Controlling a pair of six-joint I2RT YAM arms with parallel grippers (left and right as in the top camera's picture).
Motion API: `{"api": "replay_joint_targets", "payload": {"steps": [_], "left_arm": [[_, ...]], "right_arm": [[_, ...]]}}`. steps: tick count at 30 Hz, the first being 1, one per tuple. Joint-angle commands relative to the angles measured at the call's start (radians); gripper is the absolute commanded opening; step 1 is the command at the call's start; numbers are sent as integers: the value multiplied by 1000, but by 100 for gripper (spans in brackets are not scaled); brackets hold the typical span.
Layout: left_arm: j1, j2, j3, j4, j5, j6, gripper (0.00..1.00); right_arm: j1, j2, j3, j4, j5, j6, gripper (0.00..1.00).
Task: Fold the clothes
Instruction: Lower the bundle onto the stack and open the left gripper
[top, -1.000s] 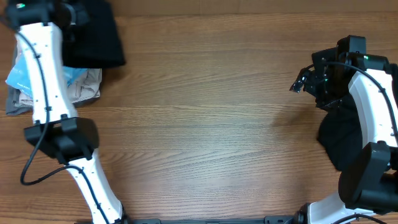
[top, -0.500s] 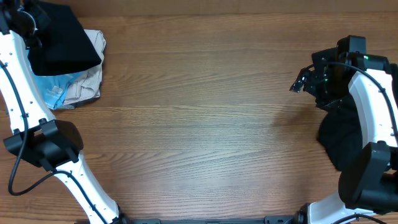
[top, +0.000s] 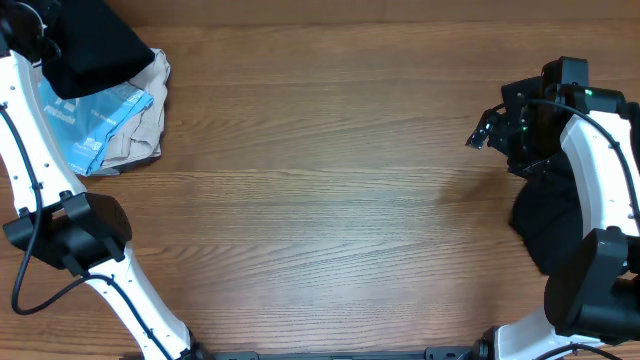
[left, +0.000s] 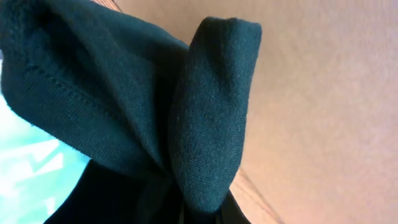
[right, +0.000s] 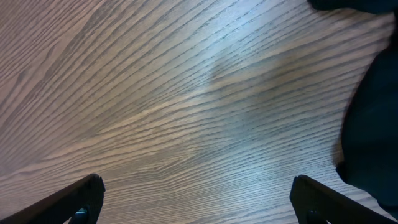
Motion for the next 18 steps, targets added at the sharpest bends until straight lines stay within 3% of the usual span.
{"api": "replay_joint_targets", "payload": {"steps": [1,6,11,18], "left_arm": [[5,41,15,12,-10,-68,4],[5,85,15,-27,-18,-60,4],[11,129,15,-81,-117,-54,4],[31,130,17,-119,-112,48,4]], "right_arm": [[-3,-14,15,2,5,2,100],[-3,-14,15,2,5,2,100],[-3,-14,15,2,5,2,100],[-3,-14,15,2,5,2,100]]}}
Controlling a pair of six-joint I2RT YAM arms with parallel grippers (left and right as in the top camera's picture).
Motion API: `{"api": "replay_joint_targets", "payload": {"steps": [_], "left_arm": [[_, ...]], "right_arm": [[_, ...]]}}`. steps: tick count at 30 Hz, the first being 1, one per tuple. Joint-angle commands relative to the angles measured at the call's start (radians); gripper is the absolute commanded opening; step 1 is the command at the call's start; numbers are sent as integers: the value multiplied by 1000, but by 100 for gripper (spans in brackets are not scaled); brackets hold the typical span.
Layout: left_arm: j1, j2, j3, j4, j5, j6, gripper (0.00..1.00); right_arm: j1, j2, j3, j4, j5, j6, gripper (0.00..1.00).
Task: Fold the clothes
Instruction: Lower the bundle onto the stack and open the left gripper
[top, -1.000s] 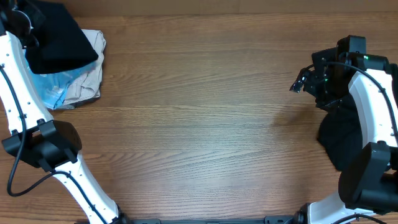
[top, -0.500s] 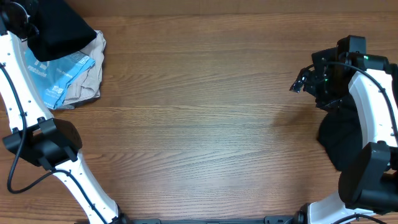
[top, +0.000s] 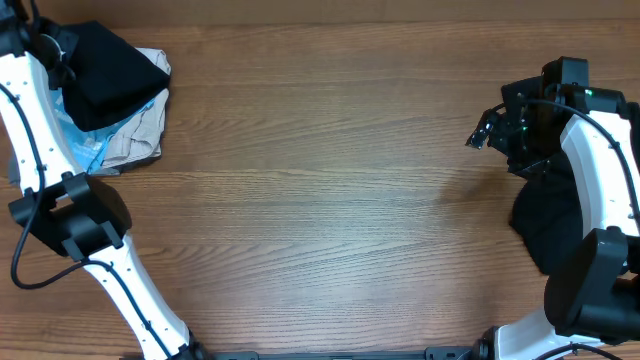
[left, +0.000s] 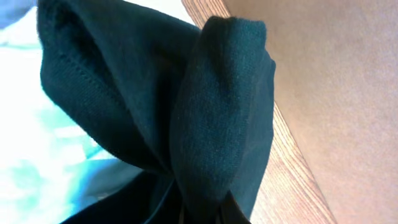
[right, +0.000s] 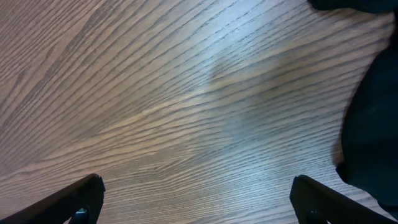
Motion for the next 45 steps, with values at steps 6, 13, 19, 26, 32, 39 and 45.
{"api": "replay_joint_targets", "payload": {"steps": [6,13,19,26,32,39,45], "left_arm": [[32,-11,21,-54,-11,62,4],[47,-26,48,-97,-6,136,4],[51,-24,37,-170,-111,131,4],[51,-24,37,-179,-167,148,68],[53,-27,79,-192,-102,230,100],[53,-43,210,-292,86,352,75],[45,-28,159,-370,214,454,4]], "right_arm": [[-3,-14,15,2,5,2,100],[-3,-14,15,2,5,2,100],[-3,-14,15,2,5,2,100],[-3,-14,15,2,5,2,100],[-3,-14,15,2,5,2,100],[-3,-14,15,2,5,2,100],[-3,-14,15,2,5,2,100]]}}
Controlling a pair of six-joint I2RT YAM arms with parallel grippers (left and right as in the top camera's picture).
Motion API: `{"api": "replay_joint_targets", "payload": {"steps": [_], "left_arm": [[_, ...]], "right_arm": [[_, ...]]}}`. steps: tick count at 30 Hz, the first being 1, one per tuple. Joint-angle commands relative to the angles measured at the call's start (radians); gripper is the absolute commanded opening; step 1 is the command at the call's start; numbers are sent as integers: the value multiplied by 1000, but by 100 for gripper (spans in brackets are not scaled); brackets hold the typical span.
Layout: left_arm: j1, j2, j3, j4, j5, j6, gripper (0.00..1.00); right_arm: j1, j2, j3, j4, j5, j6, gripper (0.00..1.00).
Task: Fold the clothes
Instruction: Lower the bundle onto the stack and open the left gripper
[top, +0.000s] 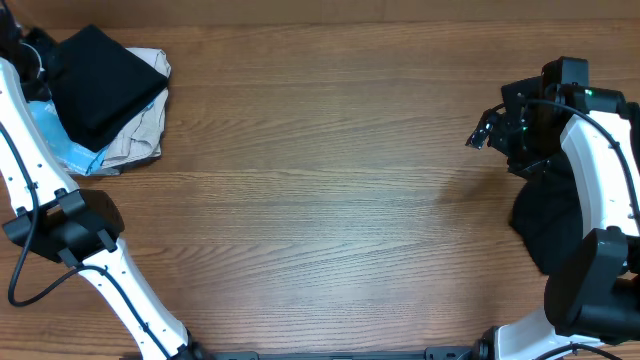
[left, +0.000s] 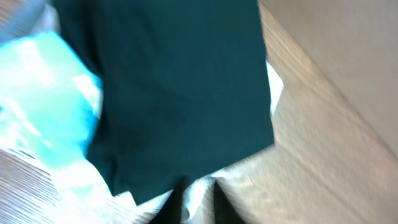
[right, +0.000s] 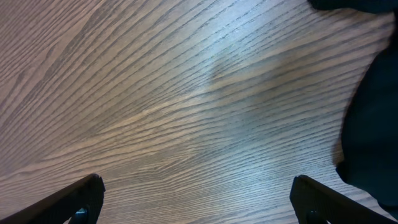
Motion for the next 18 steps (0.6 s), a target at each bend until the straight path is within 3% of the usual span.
{"api": "replay_joint_targets", "payload": {"steps": [1,7,12,18], "left_arm": [[-1,-11,-57,-15,89,83,4],[0,-7,-255,51,82,130,4],[0,-7,-388,119,-31,130,4],[15,-8,-434,132,-61,130,4]], "right_arm": [[-3,-14,15,2,5,2,100],[-3,-14,15,2,5,2,100],[-3,-14,15,2,5,2,100],[-3,-14,15,2,5,2,100]]}}
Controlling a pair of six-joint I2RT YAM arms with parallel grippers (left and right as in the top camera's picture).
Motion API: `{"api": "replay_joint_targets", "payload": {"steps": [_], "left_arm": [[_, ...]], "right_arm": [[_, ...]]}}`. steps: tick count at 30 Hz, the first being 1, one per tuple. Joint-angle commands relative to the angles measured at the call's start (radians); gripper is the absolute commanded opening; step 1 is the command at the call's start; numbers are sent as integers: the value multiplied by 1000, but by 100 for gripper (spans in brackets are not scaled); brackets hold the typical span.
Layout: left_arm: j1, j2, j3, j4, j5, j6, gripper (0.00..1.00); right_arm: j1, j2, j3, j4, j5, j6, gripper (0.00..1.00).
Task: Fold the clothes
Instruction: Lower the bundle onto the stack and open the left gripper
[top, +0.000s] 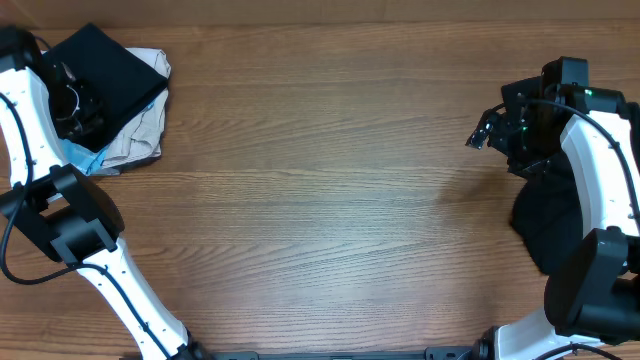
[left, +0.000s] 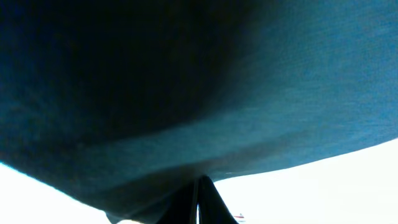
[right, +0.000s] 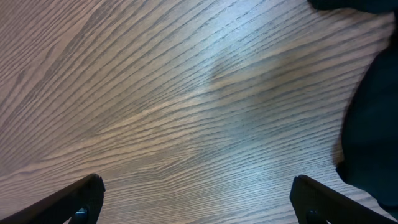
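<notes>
A folded black garment (top: 108, 62) lies flat on a pile at the table's far left corner. It fills the left wrist view as dark cloth (left: 186, 81). My left gripper (top: 78, 106) (left: 199, 188) is shut at its lower left edge, tips against the cloth; whether cloth is pinched is hidden. A crumpled black cloth (top: 550, 220) (right: 373, 118) lies at the right edge. My right gripper (top: 482, 133) (right: 199, 193) hovers open to its left over bare wood, holding nothing.
Under the folded garment sit a beige garment (top: 142, 135) and a light blue one (top: 86, 157). The wooden table (top: 320, 200) stretches between the two arms. The right arm (top: 600, 180) stands over part of the crumpled cloth.
My left gripper has moved from the pile's far left corner down to the black garment's lower left edge, and its fingers, slightly apart before, are now shut. The right arm has not moved.
My left gripper first held the bunched black garment above the pile. It then held it lower, over the blue and beige clothes. Later the garment lay flat on the pile with the fingers slightly apart. Now the shut gripper rests at its edge.
</notes>
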Motion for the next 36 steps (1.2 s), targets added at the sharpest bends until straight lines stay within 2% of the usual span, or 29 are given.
{"api": "replay_joint_targets", "payload": {"steps": [1,3,8,11,18,26,36], "left_arm": [[18,-11,3,4,-23,24,4],[27,-14,13,7,55,31,4],[60,-31,108,32,445,80,4],[85,-32,182,76,523,36,4],[127,-23,195,160,394,-32,4],[132,10,170,184,113,-47,4],[145,127,151,202,44,-47,4]], "right_arm": [[-3,-14,15,2,5,2,100],[-3,-14,15,2,5,2,100],[-3,-14,15,2,5,2,100],[-3,-14,15,2,5,2,100],[-3,-14,15,2,5,2,100],[-3,-14,15,2,5,2,100],[-3,-14,15,2,5,2,100]]}}
